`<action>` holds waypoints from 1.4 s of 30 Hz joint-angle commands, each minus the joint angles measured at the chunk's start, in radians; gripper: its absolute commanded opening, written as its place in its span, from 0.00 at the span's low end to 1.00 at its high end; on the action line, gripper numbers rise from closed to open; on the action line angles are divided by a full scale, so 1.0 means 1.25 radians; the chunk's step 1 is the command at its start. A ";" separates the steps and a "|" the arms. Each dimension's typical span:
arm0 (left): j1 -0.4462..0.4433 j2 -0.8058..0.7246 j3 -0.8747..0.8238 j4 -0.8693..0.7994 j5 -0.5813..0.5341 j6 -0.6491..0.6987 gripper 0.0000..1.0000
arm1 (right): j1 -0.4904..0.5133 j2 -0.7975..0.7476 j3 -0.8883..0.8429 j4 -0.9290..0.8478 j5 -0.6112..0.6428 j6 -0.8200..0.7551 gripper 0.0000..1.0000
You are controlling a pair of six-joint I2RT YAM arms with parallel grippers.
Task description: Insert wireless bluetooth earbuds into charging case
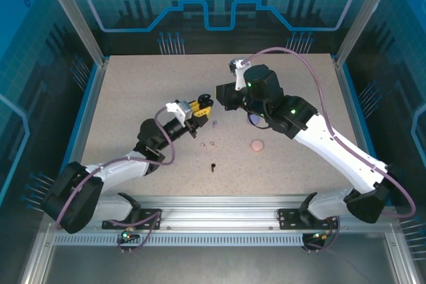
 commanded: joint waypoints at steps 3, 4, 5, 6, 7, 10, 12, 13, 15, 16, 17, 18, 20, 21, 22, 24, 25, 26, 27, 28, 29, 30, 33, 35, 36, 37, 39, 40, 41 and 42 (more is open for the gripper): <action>-0.014 0.021 0.067 0.022 0.063 0.082 0.00 | -0.005 -0.056 -0.068 0.121 -0.060 -0.060 0.20; -0.013 0.023 0.072 0.021 0.066 0.087 0.00 | -0.006 -0.063 -0.080 0.134 -0.066 -0.065 0.20; -0.014 0.025 0.076 0.022 0.070 0.090 0.00 | -0.005 -0.072 -0.093 0.151 -0.071 -0.071 0.20; -0.014 0.026 0.078 0.022 0.074 0.093 0.00 | -0.003 -0.079 -0.106 0.165 -0.076 -0.076 0.20; -0.014 0.027 0.081 0.021 0.077 0.095 0.00 | -0.003 -0.083 -0.116 0.179 -0.080 -0.080 0.20; -0.015 0.029 0.085 0.020 0.085 0.095 0.00 | 0.004 -0.094 -0.142 0.212 -0.088 -0.091 0.20; -0.015 0.030 0.087 0.020 0.088 0.095 0.00 | 0.011 -0.097 -0.156 0.230 -0.085 -0.094 0.20; -0.015 0.031 0.087 0.021 0.088 0.094 0.00 | 0.015 -0.098 -0.161 0.239 -0.084 -0.094 0.20; -0.015 0.031 0.087 0.022 0.091 0.090 0.00 | 0.022 -0.094 -0.170 0.254 -0.079 -0.090 0.20; -0.015 0.031 0.088 0.022 0.093 0.089 0.00 | 0.025 -0.091 -0.174 0.260 -0.076 -0.089 0.20; -0.015 0.030 0.085 0.022 0.093 0.090 0.00 | 0.027 -0.087 -0.175 0.265 -0.072 -0.088 0.20; -0.015 0.029 0.085 0.022 0.093 0.088 0.00 | 0.032 -0.083 -0.175 0.270 -0.069 -0.088 0.20; -0.015 0.029 0.085 0.021 0.093 0.086 0.00 | 0.036 -0.073 -0.175 0.277 -0.063 -0.088 0.20; -0.015 0.029 0.084 0.022 0.093 0.085 0.00 | 0.037 -0.069 -0.174 0.280 -0.062 -0.088 0.20; -0.015 0.027 0.084 0.022 0.093 0.085 0.00 | 0.038 -0.064 -0.174 0.283 -0.061 -0.088 0.20; -0.015 0.027 0.084 0.022 0.091 0.085 0.00 | 0.038 -0.057 -0.172 0.286 -0.059 -0.089 0.20; -0.015 0.027 0.083 0.022 0.091 0.085 0.00 | 0.038 -0.054 -0.172 0.289 -0.059 -0.088 0.20; -0.016 0.026 0.083 0.023 0.092 0.083 0.00 | 0.038 -0.049 -0.172 0.289 -0.057 -0.087 0.19; -0.016 0.026 0.084 0.023 0.093 0.082 0.00 | 0.038 -0.047 -0.172 0.291 -0.057 -0.087 0.19; -0.016 0.025 0.084 0.022 0.092 0.080 0.00 | 0.037 -0.044 -0.172 0.292 -0.057 -0.087 0.19; -0.016 0.024 0.084 0.023 0.093 0.079 0.00 | 0.038 -0.041 -0.173 0.293 -0.059 -0.086 0.19; -0.016 0.023 0.084 0.023 0.092 0.079 0.00 | 0.038 -0.041 -0.175 0.293 -0.057 -0.086 0.19; -0.016 0.018 0.085 0.023 0.093 0.078 0.00 | 0.038 -0.039 -0.185 0.299 -0.049 -0.085 0.19; -0.016 0.014 0.086 0.022 0.093 0.076 0.00 | 0.036 -0.038 -0.193 0.304 -0.042 -0.085 0.18; -0.017 0.013 0.086 0.021 0.092 0.076 0.00 | 0.036 -0.038 -0.196 0.304 -0.040 -0.083 0.18; -0.016 0.012 0.086 0.021 0.094 0.075 0.00 | 0.035 -0.038 -0.200 0.309 -0.039 -0.082 0.18; -0.016 0.009 0.087 0.021 0.095 0.075 0.00 | 0.033 -0.035 -0.206 0.313 -0.036 -0.080 0.18; -0.016 0.008 0.087 0.020 0.096 0.074 0.00 | 0.031 -0.034 -0.209 0.315 -0.035 -0.079 0.18; -0.016 0.006 0.087 0.020 0.096 0.074 0.00 | 0.030 -0.033 -0.209 0.317 -0.034 -0.078 0.18; -0.017 0.004 0.088 0.019 0.096 0.072 0.00 | 0.029 -0.031 -0.211 0.318 -0.033 -0.079 0.18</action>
